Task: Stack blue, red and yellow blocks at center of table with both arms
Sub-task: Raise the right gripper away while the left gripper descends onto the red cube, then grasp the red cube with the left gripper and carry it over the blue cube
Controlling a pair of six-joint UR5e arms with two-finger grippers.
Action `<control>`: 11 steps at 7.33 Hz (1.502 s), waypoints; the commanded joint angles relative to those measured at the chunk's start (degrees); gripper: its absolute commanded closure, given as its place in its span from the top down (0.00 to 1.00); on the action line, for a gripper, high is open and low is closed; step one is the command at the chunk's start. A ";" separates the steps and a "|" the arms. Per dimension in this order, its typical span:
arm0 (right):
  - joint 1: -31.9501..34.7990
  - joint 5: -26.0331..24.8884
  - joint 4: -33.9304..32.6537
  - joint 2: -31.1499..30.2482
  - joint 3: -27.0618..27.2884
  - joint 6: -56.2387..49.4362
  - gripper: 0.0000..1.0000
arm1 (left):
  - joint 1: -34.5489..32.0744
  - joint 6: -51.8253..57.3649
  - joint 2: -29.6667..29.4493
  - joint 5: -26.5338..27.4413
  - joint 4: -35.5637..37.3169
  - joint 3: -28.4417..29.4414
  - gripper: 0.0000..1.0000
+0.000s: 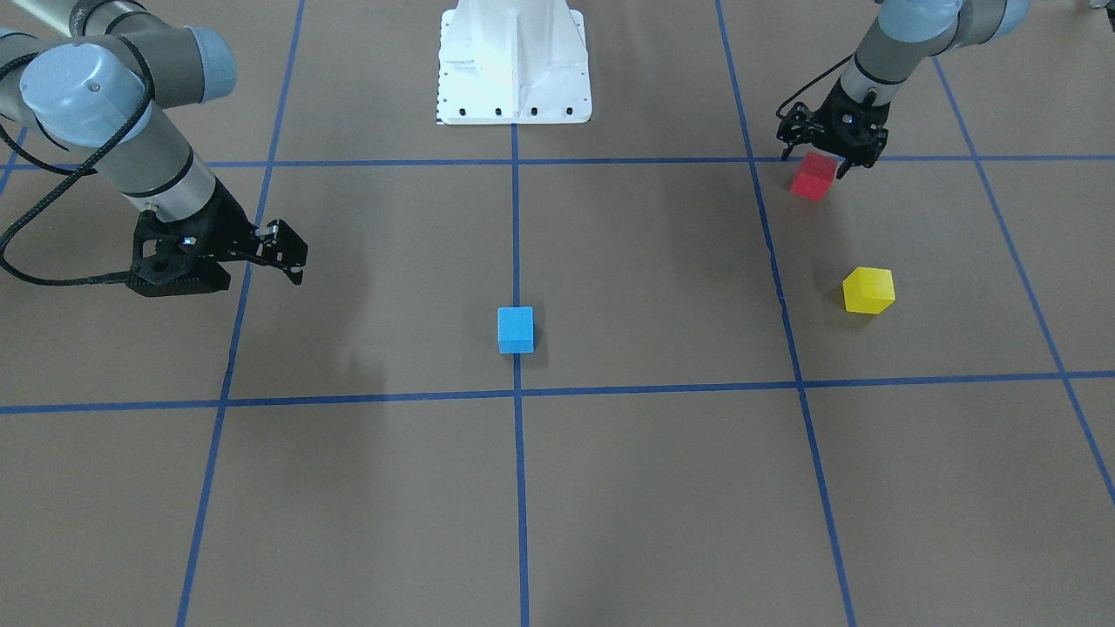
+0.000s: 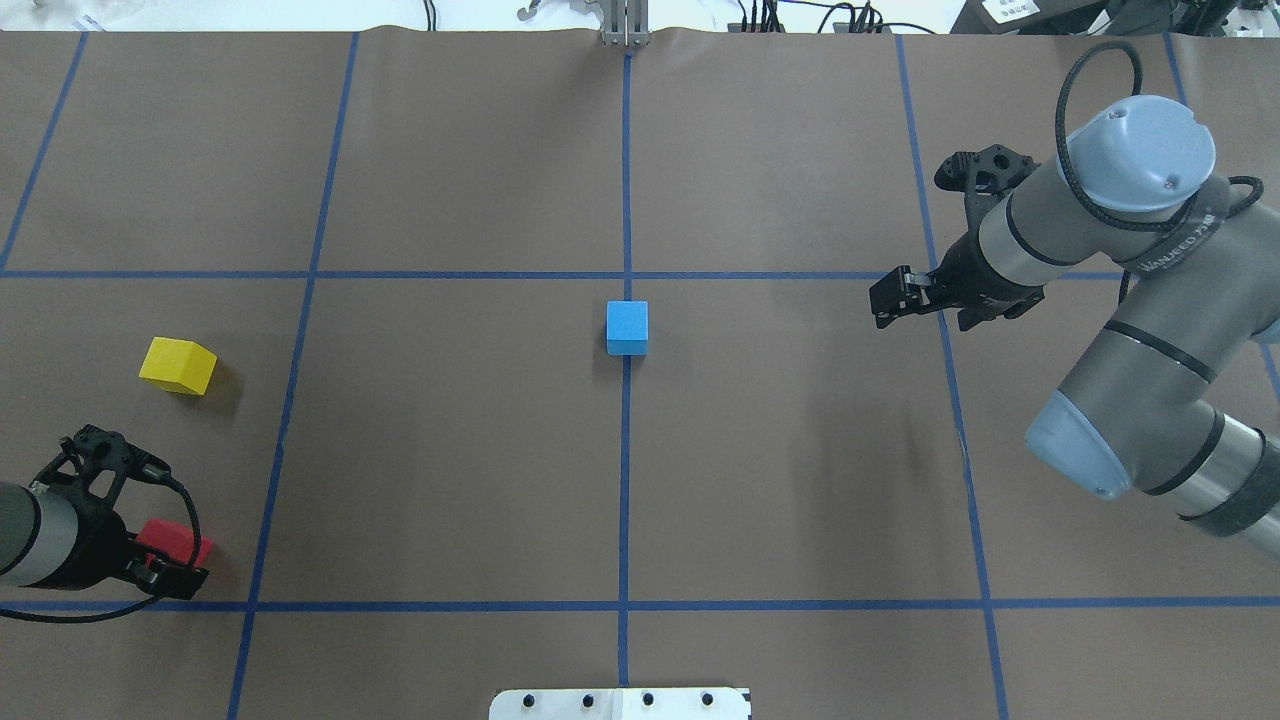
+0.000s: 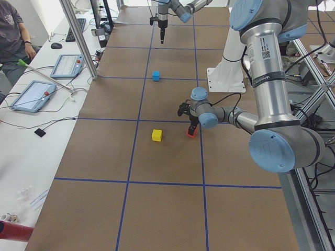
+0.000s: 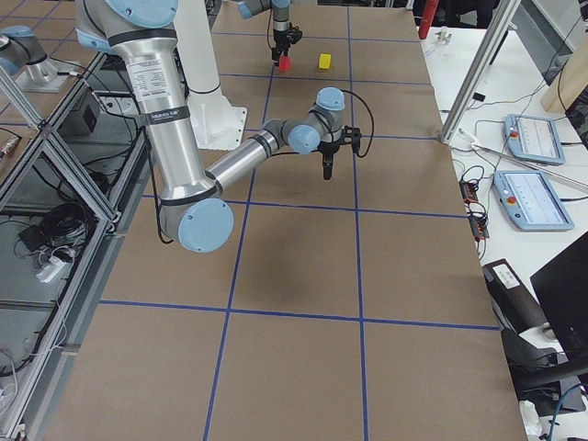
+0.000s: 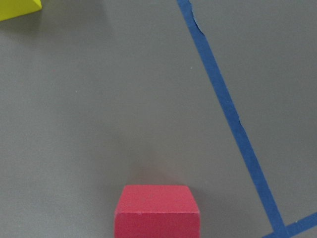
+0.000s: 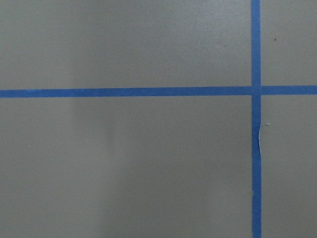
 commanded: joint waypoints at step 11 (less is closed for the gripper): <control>0.90 -0.49 0.64 -1.74 -1.09 0.01 1.00 | -6.64 -8.89 -38.79 -5.62 43.82 -2.73 0.00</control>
